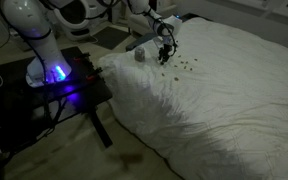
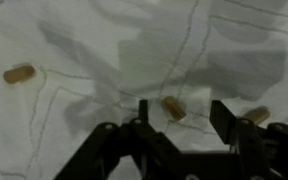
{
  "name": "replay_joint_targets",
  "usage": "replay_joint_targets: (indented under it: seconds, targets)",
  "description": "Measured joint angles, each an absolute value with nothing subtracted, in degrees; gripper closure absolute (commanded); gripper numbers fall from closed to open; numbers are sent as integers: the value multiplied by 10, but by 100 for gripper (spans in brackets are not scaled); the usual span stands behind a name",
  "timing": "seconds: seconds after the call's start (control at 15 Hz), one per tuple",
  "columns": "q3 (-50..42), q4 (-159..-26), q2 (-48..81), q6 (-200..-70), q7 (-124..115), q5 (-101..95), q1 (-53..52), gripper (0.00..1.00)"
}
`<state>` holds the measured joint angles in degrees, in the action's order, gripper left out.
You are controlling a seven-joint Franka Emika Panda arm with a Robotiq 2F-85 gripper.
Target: Pick up the small objects from the bed and put them in the jar
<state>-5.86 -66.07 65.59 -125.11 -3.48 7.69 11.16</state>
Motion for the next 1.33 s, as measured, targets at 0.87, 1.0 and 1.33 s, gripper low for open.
replay_joint_targets:
  seconds: [0.87, 1.0, 1.33]
  targets:
    - [-60, -648, 663, -1262, -37, 77, 113, 98]
    - [-62, -643, 663, -1262, -37, 77, 114, 99]
    - [-71, -641, 641, -1258, -37, 77, 118, 99]
